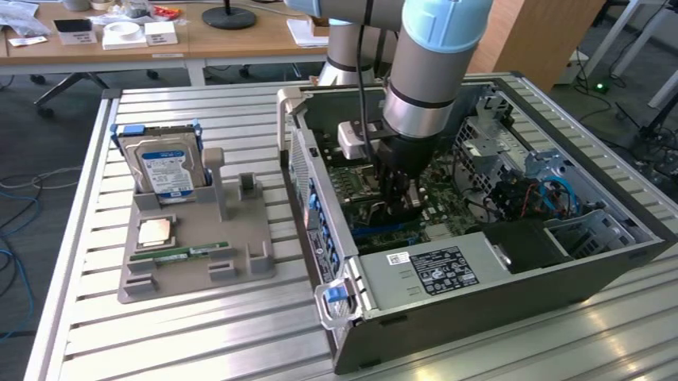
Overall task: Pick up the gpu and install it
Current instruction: 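Insert the gpu into the slot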
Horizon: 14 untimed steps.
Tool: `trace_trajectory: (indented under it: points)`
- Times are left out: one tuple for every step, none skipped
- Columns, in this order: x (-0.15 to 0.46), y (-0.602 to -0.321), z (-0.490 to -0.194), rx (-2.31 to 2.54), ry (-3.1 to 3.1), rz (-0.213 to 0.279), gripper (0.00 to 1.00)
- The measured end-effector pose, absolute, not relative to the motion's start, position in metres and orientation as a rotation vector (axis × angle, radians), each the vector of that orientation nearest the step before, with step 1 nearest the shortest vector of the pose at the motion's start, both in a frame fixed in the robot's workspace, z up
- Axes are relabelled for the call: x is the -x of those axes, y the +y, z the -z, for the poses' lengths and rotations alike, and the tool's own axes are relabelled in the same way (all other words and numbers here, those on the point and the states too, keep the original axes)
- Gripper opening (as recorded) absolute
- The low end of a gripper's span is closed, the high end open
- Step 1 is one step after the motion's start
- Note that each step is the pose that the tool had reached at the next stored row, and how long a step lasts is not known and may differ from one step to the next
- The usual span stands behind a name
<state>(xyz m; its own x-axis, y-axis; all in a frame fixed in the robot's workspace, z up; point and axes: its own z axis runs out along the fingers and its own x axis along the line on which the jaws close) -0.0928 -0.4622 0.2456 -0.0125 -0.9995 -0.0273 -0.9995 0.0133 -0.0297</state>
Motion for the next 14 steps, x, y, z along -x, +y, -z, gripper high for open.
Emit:
trace_trajectory:
  points:
    - [0.0929, -0.4622, -0.245, 2.179, 2.207, 0.003, 0.26]
    - [0.093, -0.4622, -0.245, 2.179, 2.207, 0.003, 0.26]
    - [0.093, -0.4622, -0.245, 2.179, 2.207, 0.003, 0.26]
    - [0.093, -0.4622, -0.245, 2.179, 2.207, 0.003, 0.26]
    - [0.093, -0.4622, -0.245, 2.179, 2.207, 0.003, 0.26]
    - [0.0929, -0.4622, -0.245, 2.179, 2.207, 0.003, 0.26]
    - [0.093, -0.4622, -0.245, 2.179, 2.207, 0.003, 0.26]
    - [0.093, -0.4622, -0.2449, 2.179, 2.207, 0.003, 0.26]
    - [0.093, -0.4622, -0.2447, 2.179, 2.207, 0.003, 0.26]
    - [0.093, -0.4622, -0.2444, 2.179, 2.207, 0.003, 0.26]
    - [0.093, -0.4622, -0.2442, 2.179, 2.207, 0.003, 0.26]
    - [0.093, -0.4622, -0.2441, 2.179, 2.207, 0.003, 0.26]
    - [0.093, -0.4622, -0.2441, 2.179, 2.207, 0.003, 0.26]
    - [0.093, -0.4622, -0.2441, 2.179, 2.207, 0.003, 0.26]
